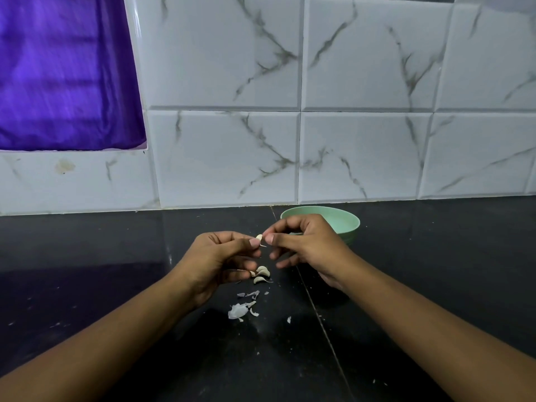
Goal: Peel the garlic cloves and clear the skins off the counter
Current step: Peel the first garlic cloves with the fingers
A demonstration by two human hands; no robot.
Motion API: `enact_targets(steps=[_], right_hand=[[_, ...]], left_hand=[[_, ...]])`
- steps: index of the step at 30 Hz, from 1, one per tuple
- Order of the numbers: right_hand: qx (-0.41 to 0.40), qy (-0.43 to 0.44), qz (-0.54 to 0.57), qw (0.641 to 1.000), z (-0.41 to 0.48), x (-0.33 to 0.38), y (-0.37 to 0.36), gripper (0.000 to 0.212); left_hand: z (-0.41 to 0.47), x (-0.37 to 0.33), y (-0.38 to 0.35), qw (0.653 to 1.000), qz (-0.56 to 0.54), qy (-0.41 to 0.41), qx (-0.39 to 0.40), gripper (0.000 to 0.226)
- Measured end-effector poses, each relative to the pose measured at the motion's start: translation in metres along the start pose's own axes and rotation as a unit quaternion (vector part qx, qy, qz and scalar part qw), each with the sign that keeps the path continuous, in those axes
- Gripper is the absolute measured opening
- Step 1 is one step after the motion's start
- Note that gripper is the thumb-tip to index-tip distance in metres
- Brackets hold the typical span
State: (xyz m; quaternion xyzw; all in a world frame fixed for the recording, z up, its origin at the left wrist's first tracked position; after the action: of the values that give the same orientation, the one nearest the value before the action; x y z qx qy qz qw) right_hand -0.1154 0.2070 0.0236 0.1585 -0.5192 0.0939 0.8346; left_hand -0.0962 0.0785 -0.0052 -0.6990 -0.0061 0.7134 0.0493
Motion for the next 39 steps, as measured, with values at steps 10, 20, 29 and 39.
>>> enact_targets(steps=[10, 20, 29, 39], right_hand=[[-0.015, -0.048, 0.054, 0.997, -0.002, -0.007, -0.002, 0.011], [-0.074, -0.013, -0.052, 0.996, -0.002, -0.005, 0.000, 0.016], [-0.102, 0.007, -0.126, 0.987, -0.002, 0.000, 0.006, 0.019], [-0.099, -0.012, -0.099, 0.990, -0.002, -0.006, 0.005, 0.013]], left_hand=[[-0.005, -0.013, 0.000, 0.995, 0.034, -0.090, -0.041, 0.007], [-0.005, -0.010, -0.001, 0.992, 0.060, -0.097, -0.059, 0.007], [-0.006, -0.014, 0.000, 0.983, 0.101, -0.132, -0.077, 0.004], [-0.005, -0.012, -0.001, 0.985, 0.097, -0.126, -0.070, 0.003]])
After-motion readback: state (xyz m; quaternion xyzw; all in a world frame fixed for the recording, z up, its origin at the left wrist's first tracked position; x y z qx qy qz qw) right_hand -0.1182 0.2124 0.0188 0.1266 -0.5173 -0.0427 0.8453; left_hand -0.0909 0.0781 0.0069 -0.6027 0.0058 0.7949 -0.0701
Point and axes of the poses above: each hand's wrist, its own z-axis towards the middle knuckle, its own y-axis out of the back of the hand, x = y × z, the point moved 9 cm from there along z, towards the middle knuckle, and after that the axes turned 4 degrees about y, right-handed, at the moved point
